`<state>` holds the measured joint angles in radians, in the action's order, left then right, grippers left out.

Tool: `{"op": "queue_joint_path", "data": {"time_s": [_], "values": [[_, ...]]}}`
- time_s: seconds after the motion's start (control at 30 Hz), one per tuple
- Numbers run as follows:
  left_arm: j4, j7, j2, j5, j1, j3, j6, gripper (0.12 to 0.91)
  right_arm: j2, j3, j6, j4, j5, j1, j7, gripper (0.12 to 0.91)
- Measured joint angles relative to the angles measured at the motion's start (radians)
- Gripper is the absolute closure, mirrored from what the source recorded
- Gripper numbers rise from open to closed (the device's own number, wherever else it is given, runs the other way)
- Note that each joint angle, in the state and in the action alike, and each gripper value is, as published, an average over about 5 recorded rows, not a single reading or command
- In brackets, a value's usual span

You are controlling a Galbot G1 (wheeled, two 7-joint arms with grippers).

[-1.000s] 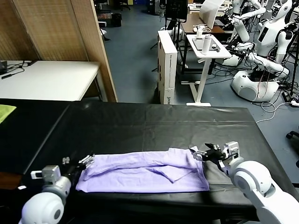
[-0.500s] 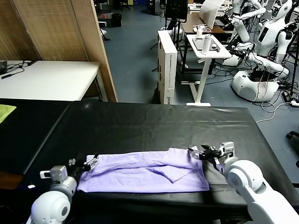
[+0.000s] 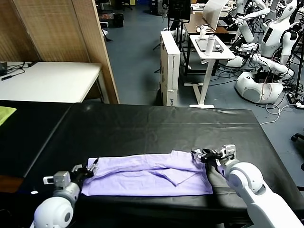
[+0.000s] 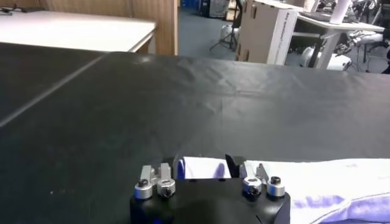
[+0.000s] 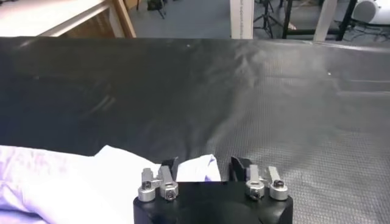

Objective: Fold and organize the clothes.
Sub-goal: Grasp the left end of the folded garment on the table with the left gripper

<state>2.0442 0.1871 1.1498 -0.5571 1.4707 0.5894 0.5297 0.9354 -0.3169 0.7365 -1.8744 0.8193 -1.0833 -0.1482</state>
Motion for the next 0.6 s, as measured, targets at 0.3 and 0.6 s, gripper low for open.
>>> {"op": "queue_joint_path", "data": {"time_s": [0.3,0.6], "values": [[-0.020,-0.002,0.001,0.001,-0.012,-0.004,-0.013,0.831,0.017,-0.006,-0.001,0.004,-0.018,-0.017,0.000,0.879],[-0.058,-0.002,-0.008,-0.006,-0.056,-0.007,-0.032,0.883,0.044,-0.034,-0.022,-0.004,-0.025,-0.047,-0.018,0.886]]}}
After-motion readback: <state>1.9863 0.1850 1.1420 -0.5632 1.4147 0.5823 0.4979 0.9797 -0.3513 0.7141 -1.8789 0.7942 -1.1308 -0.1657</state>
